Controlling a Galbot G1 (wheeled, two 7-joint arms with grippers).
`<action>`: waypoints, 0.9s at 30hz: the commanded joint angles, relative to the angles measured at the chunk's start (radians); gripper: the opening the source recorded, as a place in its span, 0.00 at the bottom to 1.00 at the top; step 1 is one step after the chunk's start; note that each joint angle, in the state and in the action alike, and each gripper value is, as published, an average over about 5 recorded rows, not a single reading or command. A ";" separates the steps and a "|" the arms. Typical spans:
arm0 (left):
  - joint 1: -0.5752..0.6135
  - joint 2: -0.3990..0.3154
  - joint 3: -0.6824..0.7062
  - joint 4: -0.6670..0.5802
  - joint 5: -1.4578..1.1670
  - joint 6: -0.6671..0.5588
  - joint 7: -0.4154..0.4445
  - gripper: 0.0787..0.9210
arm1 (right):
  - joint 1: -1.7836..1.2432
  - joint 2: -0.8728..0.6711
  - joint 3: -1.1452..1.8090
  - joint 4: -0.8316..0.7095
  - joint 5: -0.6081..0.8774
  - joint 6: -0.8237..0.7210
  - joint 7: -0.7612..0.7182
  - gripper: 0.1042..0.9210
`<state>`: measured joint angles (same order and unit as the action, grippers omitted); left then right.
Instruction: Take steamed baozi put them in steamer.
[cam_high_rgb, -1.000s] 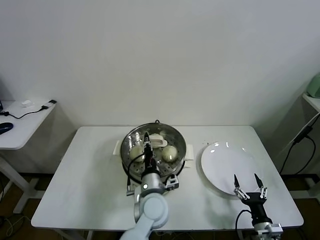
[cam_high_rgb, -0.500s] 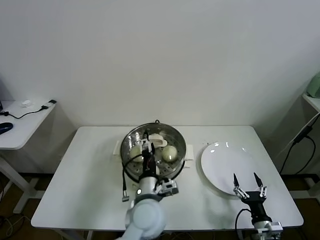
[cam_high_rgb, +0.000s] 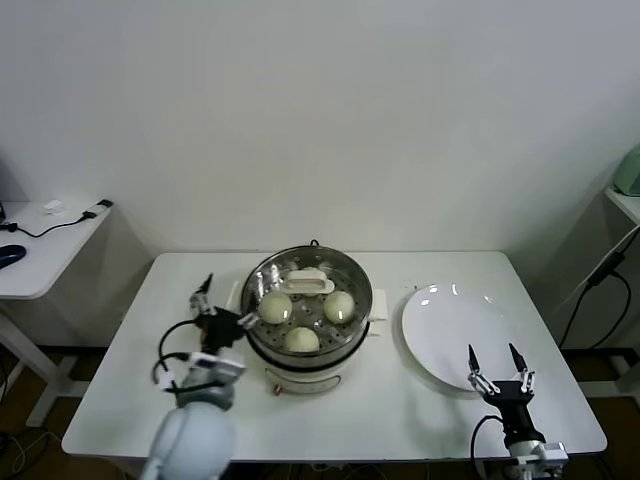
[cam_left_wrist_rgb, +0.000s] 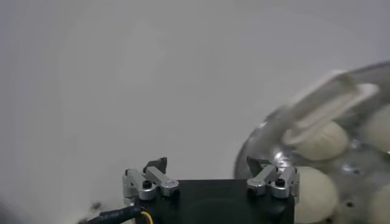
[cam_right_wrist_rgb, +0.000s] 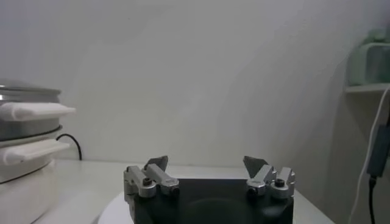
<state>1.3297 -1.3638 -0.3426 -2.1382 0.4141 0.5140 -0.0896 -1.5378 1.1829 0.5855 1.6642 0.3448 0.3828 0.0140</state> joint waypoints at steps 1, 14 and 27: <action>0.254 0.122 -0.401 0.167 -0.859 -0.577 -0.059 0.88 | 0.009 -0.008 -0.001 -0.013 0.012 0.003 0.013 0.88; 0.266 0.074 -0.296 0.395 -0.724 -0.672 0.017 0.88 | 0.015 -0.021 -0.023 -0.017 0.028 -0.064 0.025 0.88; 0.282 0.062 -0.286 0.371 -0.683 -0.696 0.028 0.88 | 0.023 -0.019 -0.050 -0.015 0.020 -0.062 0.027 0.88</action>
<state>1.5862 -1.3023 -0.6113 -1.8128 -0.2421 -0.1154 -0.0686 -1.5174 1.1641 0.5459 1.6507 0.3636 0.3301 0.0398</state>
